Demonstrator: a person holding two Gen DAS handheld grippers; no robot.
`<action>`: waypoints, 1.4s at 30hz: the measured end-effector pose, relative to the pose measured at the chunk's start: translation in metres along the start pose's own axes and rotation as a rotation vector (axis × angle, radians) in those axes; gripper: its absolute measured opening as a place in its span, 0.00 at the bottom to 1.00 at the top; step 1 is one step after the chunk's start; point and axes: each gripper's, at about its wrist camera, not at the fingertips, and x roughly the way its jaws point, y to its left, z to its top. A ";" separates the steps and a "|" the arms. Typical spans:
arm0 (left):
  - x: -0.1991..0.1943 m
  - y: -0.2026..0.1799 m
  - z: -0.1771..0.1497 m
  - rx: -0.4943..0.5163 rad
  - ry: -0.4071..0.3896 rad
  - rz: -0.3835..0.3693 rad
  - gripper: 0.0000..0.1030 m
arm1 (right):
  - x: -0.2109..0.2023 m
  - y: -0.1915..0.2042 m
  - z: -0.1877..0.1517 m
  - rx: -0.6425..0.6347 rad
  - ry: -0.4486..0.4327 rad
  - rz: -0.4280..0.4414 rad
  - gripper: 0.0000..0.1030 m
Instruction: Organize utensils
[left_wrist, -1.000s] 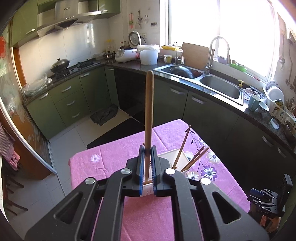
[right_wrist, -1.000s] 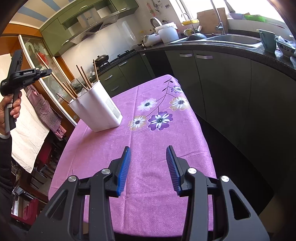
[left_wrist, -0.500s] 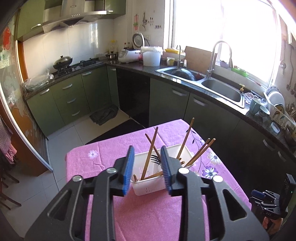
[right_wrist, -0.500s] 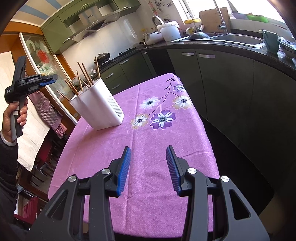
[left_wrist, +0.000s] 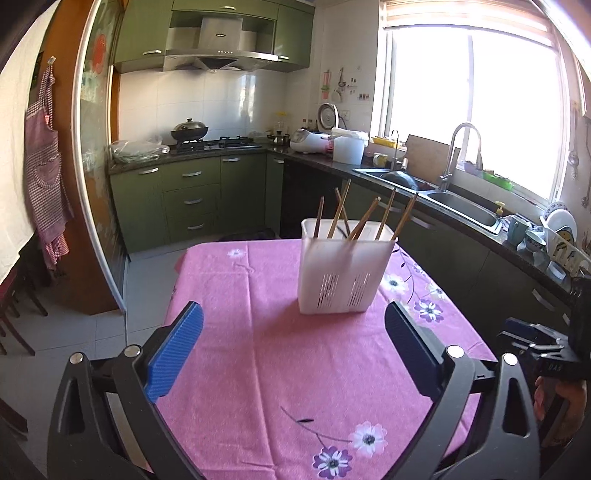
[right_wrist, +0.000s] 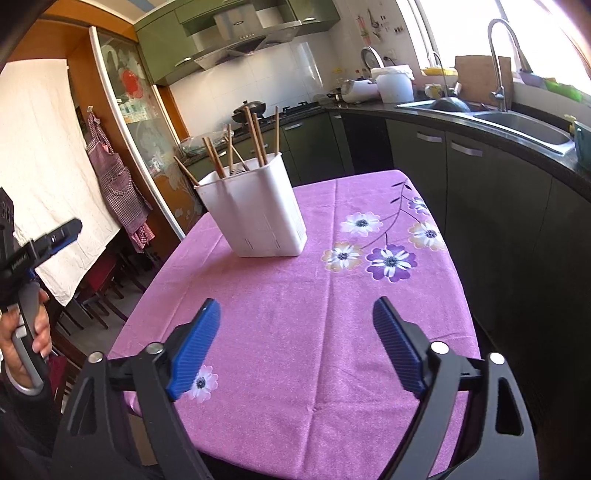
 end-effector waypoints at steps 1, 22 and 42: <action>-0.003 0.001 -0.008 -0.005 0.004 0.008 0.91 | -0.004 0.005 0.000 -0.012 -0.018 -0.005 0.95; -0.037 -0.014 -0.046 -0.033 0.001 -0.022 0.93 | -0.077 0.055 -0.029 -0.199 -0.218 -0.208 0.95; -0.055 -0.017 -0.045 -0.033 -0.027 -0.027 0.93 | -0.095 0.057 -0.028 -0.209 -0.252 -0.205 0.95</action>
